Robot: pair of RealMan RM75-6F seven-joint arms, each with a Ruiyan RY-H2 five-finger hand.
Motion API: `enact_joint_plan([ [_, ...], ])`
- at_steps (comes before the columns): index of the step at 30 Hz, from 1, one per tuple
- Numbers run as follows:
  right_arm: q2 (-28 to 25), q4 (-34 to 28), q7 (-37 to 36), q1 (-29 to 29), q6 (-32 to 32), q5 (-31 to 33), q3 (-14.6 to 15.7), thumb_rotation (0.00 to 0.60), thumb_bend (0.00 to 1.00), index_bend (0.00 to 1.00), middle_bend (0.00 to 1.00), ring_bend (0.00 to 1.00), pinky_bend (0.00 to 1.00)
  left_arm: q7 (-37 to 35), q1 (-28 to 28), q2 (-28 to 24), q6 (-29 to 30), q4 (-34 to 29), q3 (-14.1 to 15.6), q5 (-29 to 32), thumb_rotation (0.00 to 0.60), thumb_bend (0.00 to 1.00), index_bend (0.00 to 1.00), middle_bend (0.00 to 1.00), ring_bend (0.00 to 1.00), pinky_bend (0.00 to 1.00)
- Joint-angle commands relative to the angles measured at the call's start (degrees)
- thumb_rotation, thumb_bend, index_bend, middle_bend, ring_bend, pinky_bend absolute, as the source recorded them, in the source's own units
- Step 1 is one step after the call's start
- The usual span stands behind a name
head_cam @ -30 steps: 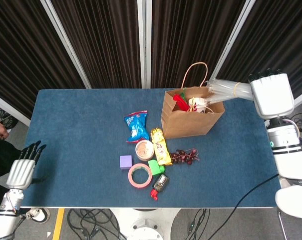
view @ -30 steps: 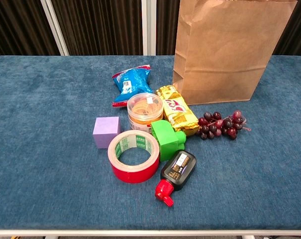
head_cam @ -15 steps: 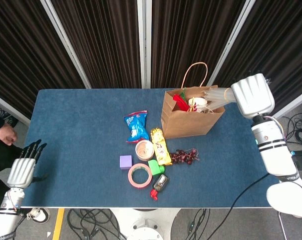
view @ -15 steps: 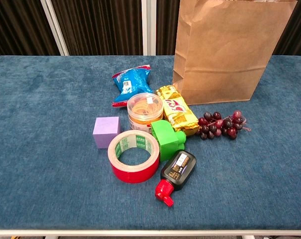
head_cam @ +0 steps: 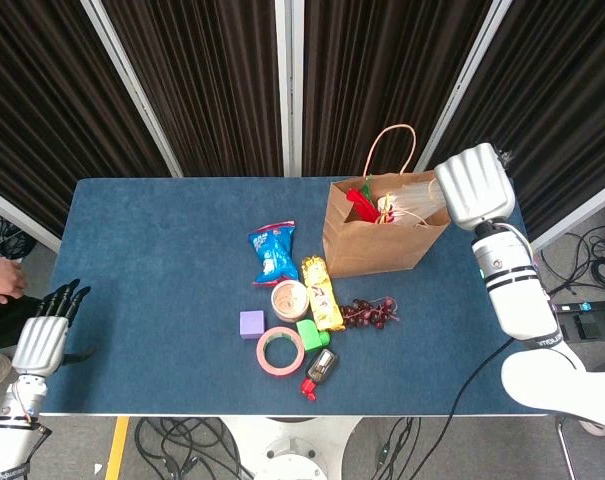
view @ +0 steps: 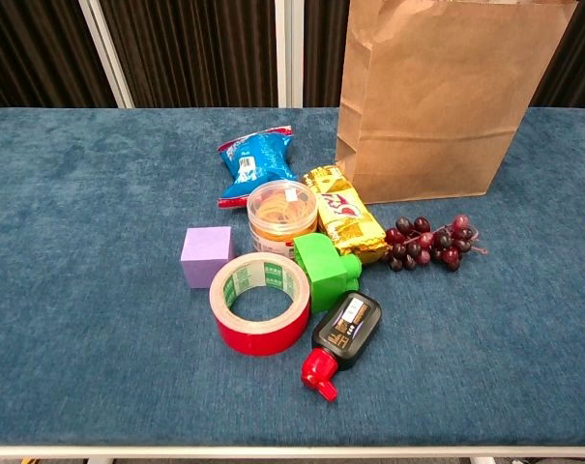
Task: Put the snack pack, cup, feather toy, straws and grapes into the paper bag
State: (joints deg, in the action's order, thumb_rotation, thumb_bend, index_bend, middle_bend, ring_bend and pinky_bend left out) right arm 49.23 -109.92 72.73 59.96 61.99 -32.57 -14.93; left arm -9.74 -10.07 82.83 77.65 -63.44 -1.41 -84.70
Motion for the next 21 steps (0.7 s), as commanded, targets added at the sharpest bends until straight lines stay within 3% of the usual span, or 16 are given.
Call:
enact_joint_plan([
  [1, 0.98, 0.55, -0.55, 1.29, 0.34, 0.73, -0.09, 0.600, 0.02, 0.44, 0.42, 0.21, 0.29, -0.08, 0.04, -0.03, -0.03, 0.08, -0.01, 0.08, 0.600, 0.02, 0.15, 0.07, 0.01, 0.13],
  [4, 1.33, 0.60, -0.84, 2.56, 0.54, 2.14, -0.26, 0.600, 0.00, 0.30, 0.27, 0.05, 0.06, -0.11, 0.12, -0.06, 0.04, 0.09, -0.08, 0.22, 0.600, 0.02, 0.15, 0.07, 0.01, 0.13],
  [6, 1.48, 0.32, -0.51, 3.41, 1.07, 2.83, -0.18, 0.600, 0.00, 0.21, 0.17, 0.00, 0.00, -0.23, 0.17, -0.07, -0.02, 0.15, -0.11, 0.35, 0.600, 0.02, 0.15, 0.07, 0.01, 0.13],
  [12, 2.10, 0.31, -1.13, 4.33, 3.04, 1.72, 0.45, 0.600, 0.00, 0.11, 0.08, 0.00, 0.00, -0.56, 0.27, -0.08, -0.14, 0.28, -0.09, 0.47, 0.600, 0.02, 0.15, 0.07, 0.01, 0.13],
  [21, 1.95, 0.98, -4.78, 5.09, 7.07, -0.79, -1.71, 0.600, 0.00, 0.10, 0.08, 0.00, 0.00, -0.58, 0.28, -0.12, -0.09, 0.03, -0.13, 0.46, 0.600, 0.02, 0.15, 0.07, 0.01, 0.13],
])
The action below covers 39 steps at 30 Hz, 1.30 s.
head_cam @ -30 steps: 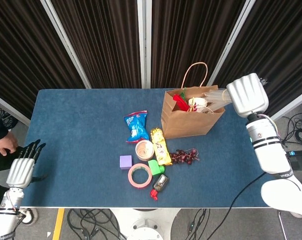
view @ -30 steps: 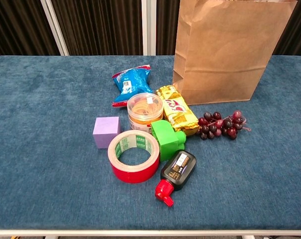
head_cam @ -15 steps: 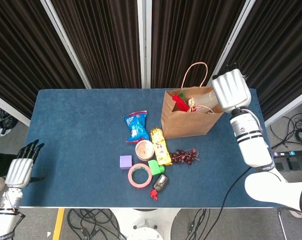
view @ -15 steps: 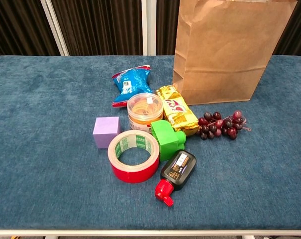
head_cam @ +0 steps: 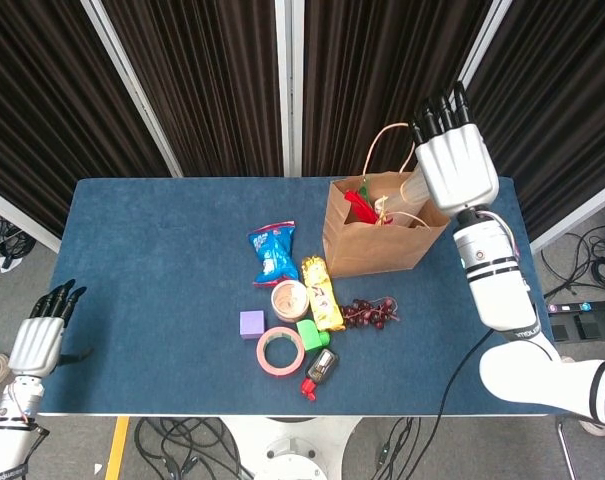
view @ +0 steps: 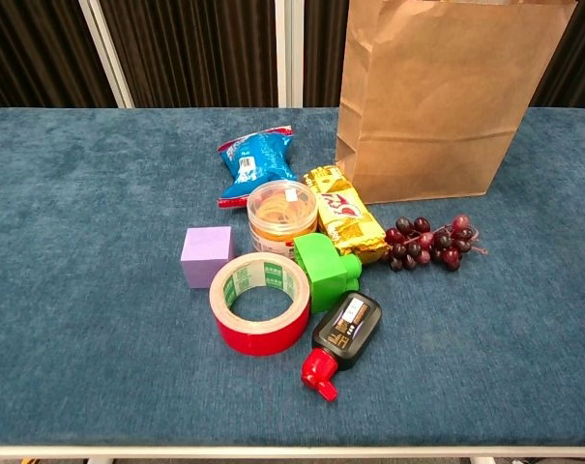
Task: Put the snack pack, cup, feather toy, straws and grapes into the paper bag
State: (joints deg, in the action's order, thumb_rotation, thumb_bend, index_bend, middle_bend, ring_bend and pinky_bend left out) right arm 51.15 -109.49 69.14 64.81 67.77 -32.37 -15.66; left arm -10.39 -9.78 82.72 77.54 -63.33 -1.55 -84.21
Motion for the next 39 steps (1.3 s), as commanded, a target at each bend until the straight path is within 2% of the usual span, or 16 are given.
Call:
enact_joint_plan([
  [1, 0.07, 0.79, -2.06, 0.25, 1.77, -1.13, -1.55, 0.600, 0.00, 0.10, 0.08, 0.00, 0.00, 0.13, -0.02, -0.01, 0.01, -0.14, 0.01, -0.04, 0.600, 0.02, 0.15, 0.07, 0.01, 0.13],
  [8, -0.59, 1.48, -7.08, 0.20, 3.19, 3.39, -5.29, 0.600, 0.00, 0.07, 0.05, 0.00, 0.00, 0.41, -0.03, -0.09, -0.06, -0.49, -0.02, 0.03, 0.600, 0.02, 0.15, 0.07, 0.01, 0.13],
  [12, 0.12, 2.38, -10.30, -0.62, 6.08, 1.58, -6.47, 0.600, 0.00, 0.06, 0.05, 0.00, 0.00, 0.55, 0.02, -0.20, -0.10, -0.57, 0.05, 0.05, 0.600, 0.02, 0.15, 0.07, 0.01, 0.13],
  [18, -0.84, 1.68, -13.37, -1.35, 7.13, 1.89, -8.50, 0.600, 0.00, 0.06, 0.05, 0.00, 0.00, 0.61, 0.06, -0.32, -0.01, -0.67, -0.01, 0.08, 0.600, 0.02, 0.15, 0.07, 0.01, 0.13],
  [24, -1.98, 0.79, -17.79, -3.97, 8.21, -0.65, -8.89, 0.600, 0.00, 0.06, 0.07, 0.00, 0.00, 0.81, -0.01, -0.40, -0.07, -0.82, 0.08, -0.07, 0.600, 0.02, 0.15, 0.07, 0.01, 0.13],
  [29, -3.00, -1.57, -24.74, -6.73, 8.33, -1.79, -10.64, 0.600, 0.00, 0.06, 0.08, 0.00, 0.00, 1.37, -0.09, -0.54, 0.04, -1.25, 0.00, -0.12, 0.600, 0.02, 0.15, 0.07, 0.01, 0.13],
  [32, -4.34, -5.86, -30.18, -9.49, 8.89, -5.06, -11.31, 0.600, 0.00, 0.06, 0.10, 0.00, 0.00, 1.58, -0.07, -0.71, 0.02, -1.48, -0.09, 0.05, 0.600, 0.02, 0.15, 0.07, 0.01, 0.13],
  [35, -5.10, -9.74, -34.10, -12.28, 10.21, -11.01, -10.68, 0.600, 0.00, 0.08, 0.13, 0.00, 0.00, 1.84, -0.11, -0.88, -0.04, -1.72, -0.05, 0.00, 0.600, 0.02, 0.15, 0.07, 0.01, 0.13],
  [37, -4.84, -11.92, -36.35, -14.12, 11.53, -15.66, -9.81, 0.600, 0.00, 0.10, 0.13, 0.00, 0.00, 2.07, -0.12, -0.90, -0.08, -1.89, -0.02, 0.00, 0.600, 0.02, 0.15, 0.07, 0.01, 0.13],
  [39, -4.19, -13.57, -36.60, -15.78, 12.38, -21.48, -7.61, 0.600, 0.00, 0.12, 0.13, 0.01, 0.00, 2.32, -0.16, -0.93, -0.16, -2.05, 0.02, -0.01, 0.600, 0.02, 0.15, 0.07, 0.01, 0.13],
])
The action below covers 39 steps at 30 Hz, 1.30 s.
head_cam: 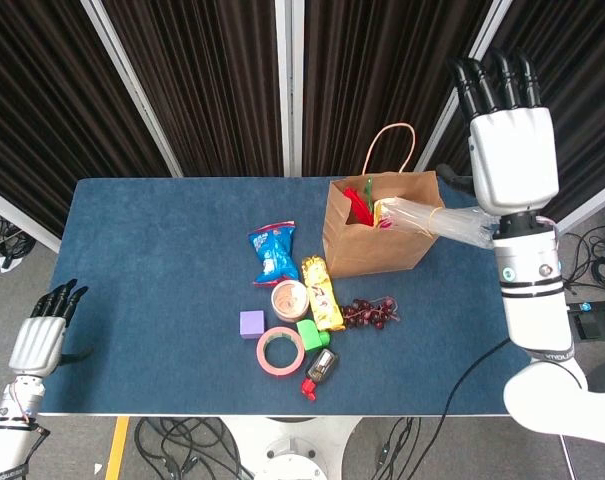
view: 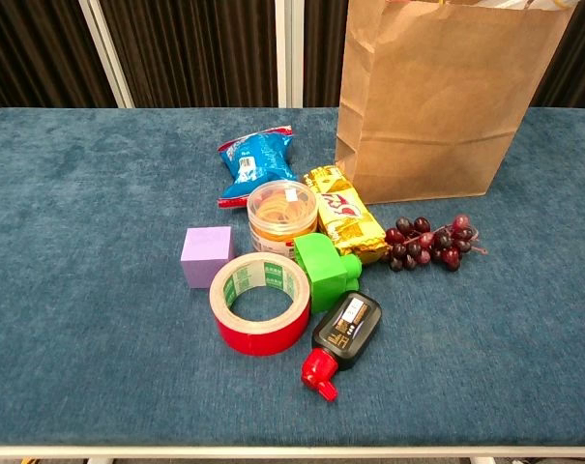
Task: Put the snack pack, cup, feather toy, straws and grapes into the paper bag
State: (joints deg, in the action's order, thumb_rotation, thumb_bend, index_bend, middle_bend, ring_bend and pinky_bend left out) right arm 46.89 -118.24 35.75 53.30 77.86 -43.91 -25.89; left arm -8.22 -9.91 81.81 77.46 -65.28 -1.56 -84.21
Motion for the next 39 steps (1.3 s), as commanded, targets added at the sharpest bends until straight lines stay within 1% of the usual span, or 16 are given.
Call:
enact_joint_plan([
  [1, 0.49, -5.36, -3.20, -4.82, 2.39, -12.40, 3.61, 0.600, 0.00, 0.13, 0.13, 0.01, 0.00, 0.25, -0.07, 0.00, -0.10, -0.14, 0.05, -0.04, 0.600, 0.02, 0.15, 0.07, 0.01, 0.13],
  [3, 1.93, -6.71, -3.92, -5.87, 2.35, -17.30, 5.52, 0.600, 0.00, 0.13, 0.14, 0.02, 0.00, 0.54, -0.08, 0.01, -0.07, -0.31, 0.07, -0.06, 0.600, 0.02, 0.15, 0.07, 0.01, 0.13],
  [5, 3.32, -7.91, -4.80, -6.56, 1.78, -20.43, 7.01, 0.600, 0.00, 0.15, 0.14, 0.04, 0.02, 0.72, -0.04, 0.02, -0.01, -0.46, 0.07, -0.05, 0.600, 0.03, 0.15, 0.07, 0.01, 0.13],
  [8, 5.42, -9.86, -4.49, -7.59, -0.06, -24.40, 10.19, 0.600, 0.00, 0.17, 0.18, 0.07, 0.08, 0.92, 0.08, -0.01, 0.20, -0.61, 0.05, 0.00, 0.600, 0.02, 0.15, 0.07, 0.01, 0.13],
  [11, 7.80, -11.40, -1.98, -9.06, -2.25, -28.47, 14.84, 0.600, 0.00, 0.17, 0.19, 0.09, 0.14, 0.97, 0.21, -0.11, 0.18, -0.67, 0.04, 0.19, 0.600, 0.02, 0.15, 0.07, 0.01, 0.13],
  [12, 8.95, -11.69, -0.96, -9.82, -3.04, -29.96, 16.85, 0.600, 0.00, 0.17, 0.20, 0.10, 0.16, 0.96, 0.23, -0.17, 0.13, -0.67, 0.06, 0.24, 0.600, 0.02, 0.15, 0.07, 0.01, 0.13],
  [15, 11.87, -11.66, 0.59, -11.94, -4.51, -32.03, 21.16, 0.600, 0.00, 0.17, 0.21, 0.12, 0.20, 0.81, 0.28, -0.21, 0.09, -0.66, 0.09, 0.27, 0.600, 0.02, 0.15, 0.07, 0.01, 0.13],
  [18, 14.28, -10.62, 1.58, -14.01, -5.41, -31.42, 24.23, 0.600, 0.00, 0.19, 0.22, 0.13, 0.23, 0.62, 0.33, -0.15, -0.05, -0.47, 0.21, 0.26, 0.600, 0.02, 0.15, 0.07, 0.01, 0.13],
  [20, 15.45, -9.33, 2.46, -15.07, -5.52, -30.71, 25.40, 0.600, 0.00, 0.19, 0.23, 0.14, 0.25, 0.46, 0.35, -0.09, -0.19, -0.36, 0.29, 0.26, 0.600, 0.02, 0.15, 0.07, 0.01, 0.13],
  [24, 18.92, -5.91, 2.41, -17.65, -5.43, -27.06, 27.05, 0.600, 0.00, 0.21, 0.24, 0.16, 0.27, -0.09, 0.51, 0.17, -0.14, 0.01, 0.26, 0.40, 0.600, 0.02, 0.15, 0.07, 0.01, 0.13],
  [29, 23.71, 0.25, 0.05, -19.55, -6.19, -21.41, 26.79, 0.600, 0.00, 0.21, 0.24, 0.15, 0.27, -0.48, 0.56, 0.21, -0.17, 0.49, 0.38, 0.26, 0.600, 0.02, 0.15, 0.07, 0.01, 0.13],
  [31, 25.19, 2.44, -1.22, -19.70, -7.15, -19.70, 26.28, 0.600, 0.00, 0.21, 0.23, 0.14, 0.24, -0.66, 0.59, 0.19, -0.20, 0.60, 0.38, 0.28, 0.600, 0.02, 0.15, 0.07, 0.01, 0.13],
  [34, 27.00, 5.79, -2.42, -19.21, -9.82, -16.57, 25.53, 0.600, 0.00, 0.21, 0.21, 0.09, 0.17, -0.84, 0.60, 0.24, -0.25, 0.81, 0.36, 0.31, 0.600, 0.02, 0.15, 0.07, 0.01, 0.13],
  [39, 30.33, 10.84, -3.34, -17.81, -13.37, -12.97, 23.89, 0.600, 0.00, 0.20, 0.20, 0.07, 0.13, -1.14, 0.74, 0.34, -0.13, 1.25, 0.40, 0.28, 0.600, 0.02, 0.15, 0.07, 0.01, 0.13],
])
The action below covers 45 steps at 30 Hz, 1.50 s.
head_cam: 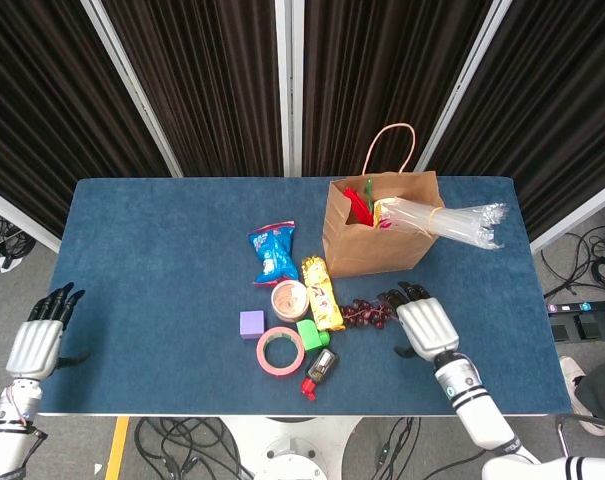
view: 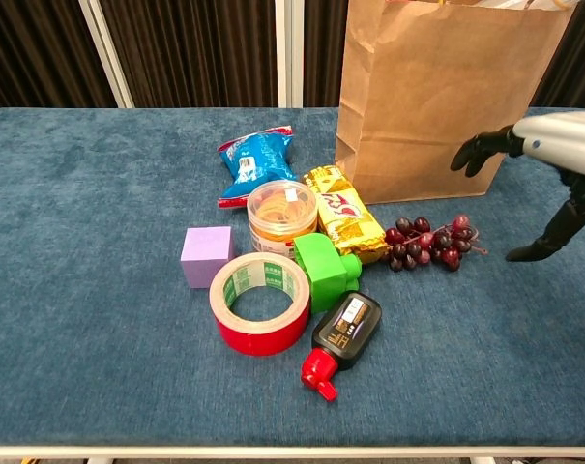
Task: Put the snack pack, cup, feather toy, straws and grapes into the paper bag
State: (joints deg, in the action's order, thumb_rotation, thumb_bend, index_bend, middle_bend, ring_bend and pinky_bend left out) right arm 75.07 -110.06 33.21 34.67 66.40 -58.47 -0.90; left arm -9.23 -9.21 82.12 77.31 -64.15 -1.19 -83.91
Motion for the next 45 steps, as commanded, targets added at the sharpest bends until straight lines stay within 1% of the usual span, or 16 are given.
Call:
enact_joint_plan([
  [1, 2.76, 3.45, -0.73, 1.03, -2.20, 1.84, -1.30, 0.600, 0.00, 0.20, 0.20, 0.07, 0.12, -0.23, 0.06, 0.03, 0.03, 0.22, 0.04, -0.05, 0.600, 0.02, 0.15, 0.07, 0.01, 0.13],
  [3, 4.22, 5.35, -0.29, 1.49, -2.53, 2.18, -1.77, 0.600, 0.00, 0.20, 0.20, 0.07, 0.09, -0.37, 0.12, 0.04, 0.11, 0.48, 0.06, -0.08, 0.600, 0.02, 0.15, 0.07, 0.01, 0.13],
  [7, 7.15, 9.03, -0.04, 2.49, -3.52, 3.51, -3.02, 0.600, 0.00, 0.19, 0.20, 0.07, 0.09, -0.54, 0.16, 0.05, 0.15, 0.85, 0.11, -0.19, 0.600, 0.02, 0.15, 0.07, 0.01, 0.13],
  [10, 9.30, 11.33, 1.00, 3.68, -4.51, 5.46, -4.10, 0.600, 0.00, 0.19, 0.20, 0.08, 0.09, -0.62, 0.14, 0.07, 0.01, 1.05, 0.14, -0.19, 0.600, 0.03, 0.15, 0.07, 0.01, 0.13],
  [14, 11.79, 13.83, 2.87, 4.85, -5.23, 8.28, -4.80, 0.600, 0.00, 0.19, 0.20, 0.08, 0.09, -0.77, 0.18, 0.07, -0.05, 1.24, 0.11, -0.12, 0.600, 0.02, 0.15, 0.07, 0.01, 0.13],
  [19, 14.05, 16.43, 3.88, 5.94, -6.54, 11.55, -5.36, 0.600, 0.00, 0.19, 0.20, 0.09, 0.11, -1.00, 0.33, 0.08, -0.03, 1.74, 0.07, 0.03, 0.600, 0.02, 0.15, 0.07, 0.01, 0.13],
  [26, 16.51, 18.90, 4.87, 7.33, -7.42, 13.49, -5.90, 0.600, 0.00, 0.19, 0.22, 0.10, 0.15, -1.76, 0.50, 0.37, -0.06, 2.70, 0.13, 0.04, 0.600, 0.02, 0.15, 0.07, 0.01, 0.13],
  [29, 17.73, 20.16, 5.06, 7.99, -7.88, 14.14, -6.22, 0.600, 0.00, 0.21, 0.22, 0.11, 0.17, -2.00, 0.53, 0.46, -0.03, 2.98, 0.11, 0.02, 0.600, 0.02, 0.15, 0.07, 0.01, 0.13],
  [33, 18.97, 21.43, 5.50, 8.63, -8.23, 15.23, -6.43, 0.600, 0.00, 0.26, 0.25, 0.14, 0.21, -2.22, 0.62, 0.52, 0.02, 3.28, 0.11, 0.01, 0.600, 0.02, 0.15, 0.07, 0.01, 0.13],
  [36, 19.49, 21.92, 5.91, 8.93, -8.42, 16.36, -6.44, 0.600, 0.03, 0.29, 0.26, 0.16, 0.24, -2.43, 0.66, 0.58, -0.02, 3.45, 0.11, 0.03, 0.600, 0.02, 0.15, 0.07, 0.01, 0.13],
  [40, 19.89, 22.17, 6.55, 9.30, -8.52, 17.64, -6.33, 0.600, 0.08, 0.34, 0.29, 0.20, 0.34, -2.69, 0.71, 0.82, -0.13, 3.79, 0.17, 0.02, 0.600, 0.02, 0.15, 0.07, 0.01, 0.13],
  [45, 20.39, 22.47, 7.05, 9.75, -8.82, 19.89, -6.55, 0.600, 0.12, 0.38, 0.32, 0.23, 0.43, -2.93, 0.77, 1.10, -0.26, 4.26, 0.24, 0.01, 0.600, 0.02, 0.15, 0.07, 0.01, 0.13],
])
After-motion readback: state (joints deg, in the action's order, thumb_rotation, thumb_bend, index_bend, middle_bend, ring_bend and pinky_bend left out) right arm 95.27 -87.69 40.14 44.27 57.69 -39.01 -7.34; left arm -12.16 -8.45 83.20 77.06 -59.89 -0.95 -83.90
